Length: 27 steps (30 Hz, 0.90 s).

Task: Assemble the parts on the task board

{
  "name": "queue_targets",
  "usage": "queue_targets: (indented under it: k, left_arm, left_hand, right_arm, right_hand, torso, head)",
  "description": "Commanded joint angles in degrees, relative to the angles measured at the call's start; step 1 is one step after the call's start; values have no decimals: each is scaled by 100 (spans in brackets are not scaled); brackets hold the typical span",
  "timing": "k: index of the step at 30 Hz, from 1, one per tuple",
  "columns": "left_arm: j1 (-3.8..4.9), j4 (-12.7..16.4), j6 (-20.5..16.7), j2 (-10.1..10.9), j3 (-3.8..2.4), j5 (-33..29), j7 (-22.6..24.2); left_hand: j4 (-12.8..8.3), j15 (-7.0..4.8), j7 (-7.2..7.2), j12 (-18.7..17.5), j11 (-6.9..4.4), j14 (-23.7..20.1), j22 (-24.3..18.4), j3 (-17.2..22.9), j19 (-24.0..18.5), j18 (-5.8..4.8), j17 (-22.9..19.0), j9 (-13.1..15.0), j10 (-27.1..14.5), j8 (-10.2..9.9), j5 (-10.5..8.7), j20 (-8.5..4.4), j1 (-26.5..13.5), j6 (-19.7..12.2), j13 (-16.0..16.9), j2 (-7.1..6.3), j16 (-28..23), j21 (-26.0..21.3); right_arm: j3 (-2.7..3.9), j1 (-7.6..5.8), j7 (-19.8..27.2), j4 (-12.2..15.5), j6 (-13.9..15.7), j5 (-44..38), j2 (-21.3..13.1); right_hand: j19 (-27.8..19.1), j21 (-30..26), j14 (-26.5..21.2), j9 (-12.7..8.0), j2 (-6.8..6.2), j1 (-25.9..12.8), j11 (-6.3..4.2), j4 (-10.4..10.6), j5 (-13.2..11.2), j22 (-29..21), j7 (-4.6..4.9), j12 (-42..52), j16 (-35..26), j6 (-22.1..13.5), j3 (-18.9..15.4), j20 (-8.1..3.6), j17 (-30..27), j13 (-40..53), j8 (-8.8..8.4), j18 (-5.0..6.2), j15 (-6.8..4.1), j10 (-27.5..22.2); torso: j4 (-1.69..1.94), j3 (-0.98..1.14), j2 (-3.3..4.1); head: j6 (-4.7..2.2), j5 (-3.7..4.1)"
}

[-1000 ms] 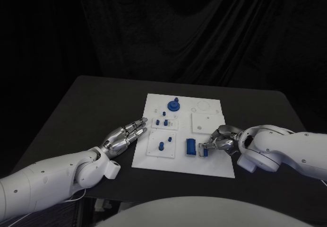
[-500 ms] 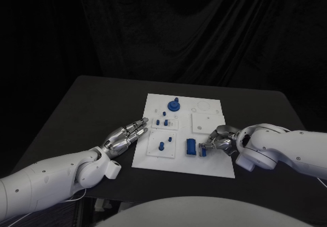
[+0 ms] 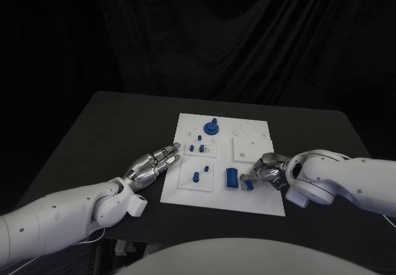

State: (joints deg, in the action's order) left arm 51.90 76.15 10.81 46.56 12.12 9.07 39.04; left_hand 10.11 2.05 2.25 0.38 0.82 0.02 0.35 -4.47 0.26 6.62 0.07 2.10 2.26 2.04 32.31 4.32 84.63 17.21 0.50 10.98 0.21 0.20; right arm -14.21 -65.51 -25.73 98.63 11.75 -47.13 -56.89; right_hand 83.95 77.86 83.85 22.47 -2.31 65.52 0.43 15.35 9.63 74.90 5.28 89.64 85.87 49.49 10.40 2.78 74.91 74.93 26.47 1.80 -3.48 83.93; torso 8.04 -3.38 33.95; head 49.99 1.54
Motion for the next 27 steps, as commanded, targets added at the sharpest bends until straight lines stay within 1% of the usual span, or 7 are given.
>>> queue_targets:
  k: [1, 5, 9, 10, 13, 21, 27]
  left_arm:
    - [-17, 11, 64, -6, -2, -26, 73]
    - [-19, 11, 61, -1, -2, -26, 70]
    - [-20, 12, 65, 3, -2, -26, 63]
    - [-21, 12, 66, 3, -2, -26, 62]
    - [-22, 11, 71, 1, -2, -26, 58]
    - [-24, 6, 87, -7, -2, -26, 43]
    - [-26, 2, 96, -9, -2, -26, 30]
  left_hand:
    - [1, -8, 43, 21, 22, -2, -3, 36, -11, 8, -7, 3, 2, 16, -28, 31, -61, -3, 9, 6, -21, -7]
    - [0, -8, 43, 21, 22, -2, -7, 36, -13, 8, -7, 3, 3, 17, -29, 31, -61, -1, 9, 6, -21, -9]
    - [0, -6, 44, 21, 22, -2, -5, 36, -12, 7, -7, 4, 3, 18, -33, 31, -64, 5, 10, 5, -21, -7]
    - [0, -6, 44, 21, 22, -2, -5, 36, -12, 7, -7, 4, 3, 18, -33, 31, -64, 5, 10, 5, -21, -7]
    - [0, -6, 44, 21, 22, -2, -5, 36, -12, 7, -7, 4, 3, 18, -33, 31, -64, 5, 10, 5, -21, -7]
    - [0, -6, 44, 21, 22, -2, -5, 36, -12, 7, -7, 4, 3, 18, -33, 31, -64, 5, 10, 5, -21, -7]
    - [0, -6, 44, 21, 22, -2, -5, 36, -12, 7, -7, 4, 3, 18, -33, 31, -64, 5, 10, 5, -21, -7]
  right_arm:
    - [0, 9, -67, 0, -34, 12, -8]
    - [0, 10, -40, -4, 55, 12, -34]
    - [0, 10, -19, -8, 130, 12, -55]
    - [0, 10, -16, -9, 136, 12, -56]
    - [0, 10, -11, -10, 138, 12, -57]
    - [0, 10, -64, 6, 8, 12, -55]
    - [0, 10, -86, -4, -148, 9, -74]
  right_hand:
    - [149, -32, 460, -4, 31, -104, 46, 51, -164, 1113, -10, 36, -38, -47, -101, 34, 765, 1507, -25, 117, 42, 607]
    - [144, -46, 459, 2, 103, -228, 45, 121, -236, 1109, -12, 36, -38, -48, -185, 35, 763, 1507, -21, 120, 42, 607]
    - [143, -56, 460, 12, 252, -456, 41, 134, -244, 1107, -19, 36, -35, -43, -291, 34, 766, 1507, -11, 122, 39, 607]
    - [143, -55, 460, 14, 263, -458, 40, 130, -232, 1108, -21, 36, -35, -37, -293, 33, 765, 1507, -7, 122, 39, 607]
    - [144, -57, 459, 40, 305, -395, 25, 99, -32, 1108, -39, 36, -36, 4, -292, 26, 763, 1507, 32, 123, 27, 607]
    - [128, -102, 451, 57, 284, -374, 19, 92, 4, 1094, -46, 36, -58, 24, -316, 21, 727, 1507, 55, 133, 22, 607]
    - [77, -228, 425, 83, 135, -67, 38, -82, 44, 1057, -17, 36, -106, -126, -367, 25, 654, 1507, 30, 158, 35, 607]
  torso:
    - [5, 4, 0]
    - [3, 2, 2]
    - [-3, 1, 1]
    - [-3, 0, 1]
    - [-8, -3, -1]
    - [-1, 0, -2]
    - [0, -1, -1]
  head:
    - [1, 4]
    - [1, -7]
    - [1, -11]
    - [1, -11]
    - [1, -11]
    - [1, -6]
    - [1, -12]
